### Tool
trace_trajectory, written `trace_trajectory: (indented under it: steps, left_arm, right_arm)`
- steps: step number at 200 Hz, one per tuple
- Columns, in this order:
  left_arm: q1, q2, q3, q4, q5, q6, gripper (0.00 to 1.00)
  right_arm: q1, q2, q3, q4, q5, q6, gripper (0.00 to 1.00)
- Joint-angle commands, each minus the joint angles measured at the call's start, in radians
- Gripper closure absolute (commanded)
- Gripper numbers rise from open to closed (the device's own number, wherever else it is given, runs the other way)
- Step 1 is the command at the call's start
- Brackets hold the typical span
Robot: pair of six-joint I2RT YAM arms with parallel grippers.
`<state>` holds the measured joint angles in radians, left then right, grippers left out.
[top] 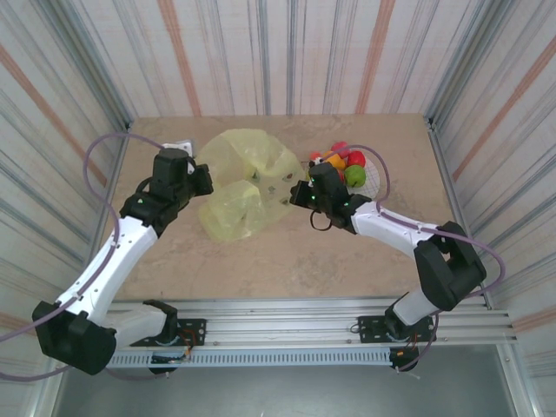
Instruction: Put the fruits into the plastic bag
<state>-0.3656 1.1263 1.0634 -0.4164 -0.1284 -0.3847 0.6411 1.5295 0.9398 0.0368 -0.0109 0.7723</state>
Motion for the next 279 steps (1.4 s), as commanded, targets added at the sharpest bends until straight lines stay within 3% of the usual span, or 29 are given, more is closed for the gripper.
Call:
trace_trajectory:
  steps: [1, 38, 70, 108, 150, 168, 193, 224, 241, 262, 279]
  left_arm:
    - [0.004, -0.025, 0.026, 0.02, -0.066, 0.106, 1.0]
    - [0.004, -0.016, 0.092, -0.017, -0.065, 0.196, 1.0]
    - [0.003, 0.009, 0.113, -0.027, 0.08, 0.189, 1.0]
    - [-0.006, 0.072, 0.146, -0.072, 0.153, 0.158, 1.0]
    - [-0.005, 0.111, 0.182, -0.084, 0.155, 0.077, 1.0]
    - [-0.004, 0.119, 0.185, -0.069, 0.183, 0.028, 1.0]
    - [0.001, 0.124, 0.18, -0.043, 0.207, -0.033, 1.0]
    - [0.007, 0.129, 0.17, -0.022, 0.214, -0.077, 1.0]
    - [0.008, 0.126, 0.156, -0.006, 0.227, -0.084, 1.0]
    - [0.018, 0.109, 0.115, 0.04, 0.257, -0.103, 1.0]
    - [0.031, 0.097, 0.086, 0.063, 0.285, -0.124, 1.0]
  right_arm:
    - [-0.003, 0.011, 0.012, -0.198, 0.078, -0.09, 1.0]
    - [0.004, 0.05, 0.081, -0.269, 0.081, -0.163, 1.0]
    - [0.004, 0.043, 0.056, -0.109, -0.089, -0.194, 0.93]
    - [-0.009, 0.047, 0.069, -0.039, -0.205, -0.211, 0.61]
    - [-0.038, -0.006, 0.066, -0.128, -0.202, -0.268, 0.35]
    - [-0.059, -0.068, 0.042, -0.183, -0.205, -0.293, 0.19]
    - [-0.087, -0.183, 0.01, -0.253, -0.202, -0.32, 0.05]
    - [-0.12, -0.314, -0.031, -0.291, -0.194, -0.315, 0.01]
    - [-0.142, -0.341, -0.052, -0.32, -0.109, -0.3, 0.02]
    - [-0.184, -0.282, -0.046, -0.372, 0.048, -0.253, 0.04]
    - [-0.208, -0.193, -0.024, -0.376, 0.099, -0.217, 0.04]
